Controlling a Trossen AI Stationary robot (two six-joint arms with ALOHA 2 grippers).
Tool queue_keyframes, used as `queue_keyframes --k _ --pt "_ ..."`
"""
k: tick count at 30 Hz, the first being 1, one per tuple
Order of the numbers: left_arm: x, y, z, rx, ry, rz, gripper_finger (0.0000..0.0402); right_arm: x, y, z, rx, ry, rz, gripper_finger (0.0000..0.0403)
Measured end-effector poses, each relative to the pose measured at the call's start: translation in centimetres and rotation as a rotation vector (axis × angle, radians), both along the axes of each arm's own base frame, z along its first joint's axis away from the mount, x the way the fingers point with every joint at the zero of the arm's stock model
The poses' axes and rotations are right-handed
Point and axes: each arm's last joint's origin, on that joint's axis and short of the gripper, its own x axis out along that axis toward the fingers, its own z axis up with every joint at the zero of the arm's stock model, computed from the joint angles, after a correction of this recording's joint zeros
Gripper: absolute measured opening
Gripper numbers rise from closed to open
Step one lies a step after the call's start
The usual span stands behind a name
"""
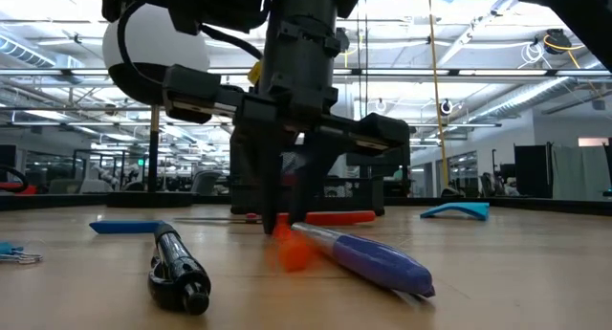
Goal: Pick and place office supplies into organizer
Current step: Put the orange pen into the black desk organizer
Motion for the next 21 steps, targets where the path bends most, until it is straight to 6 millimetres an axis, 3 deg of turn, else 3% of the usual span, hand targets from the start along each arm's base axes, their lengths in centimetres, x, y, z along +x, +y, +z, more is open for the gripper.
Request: queue_keyframes --k 5,18,21 --pt "0.0 0.0 0.0 0.0 0.0 0.0 0.0021 0.12 -0.41 -0.04 -0.004 -0.008 0.023 0.0014" --pt "0.01 0.0 0.0 0.0 0.0 0.0 0.0021 0.39 -1.03 -0.12 -0.003 -0.024 0.04 0.0014" --pt "0.0 0.0 0.0 0.0 0.0 0.0 0.0021 0.37 -1.04 -0.16 -0.006 -0.022 0.04 0.0035"
